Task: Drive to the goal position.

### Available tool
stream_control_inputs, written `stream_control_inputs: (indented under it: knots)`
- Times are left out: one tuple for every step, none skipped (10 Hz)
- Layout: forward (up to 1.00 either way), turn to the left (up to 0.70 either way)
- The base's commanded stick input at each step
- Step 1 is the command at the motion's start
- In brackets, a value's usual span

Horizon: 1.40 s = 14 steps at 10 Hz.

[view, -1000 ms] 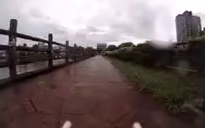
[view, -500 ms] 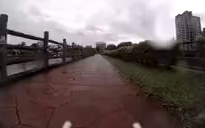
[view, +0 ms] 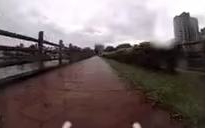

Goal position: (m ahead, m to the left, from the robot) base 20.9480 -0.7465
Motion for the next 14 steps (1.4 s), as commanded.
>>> stream_control_inputs:
  knots:
    - [0.5,0.0]
    - [0.5,0.0]
    - [0.5,0.0]
    - [0.5,0.0]
    - [0.5,0.0]
    - [0.5,0.0]
    - [0.5,0.0]
    - [0.5,0.0]
    - [0.5,0.0]
    - [0.5,0.26]
    - [0.5,0.5]
    - [0.5,0.5]
    - [0.5,0.5]
    - [0.5,0.5]
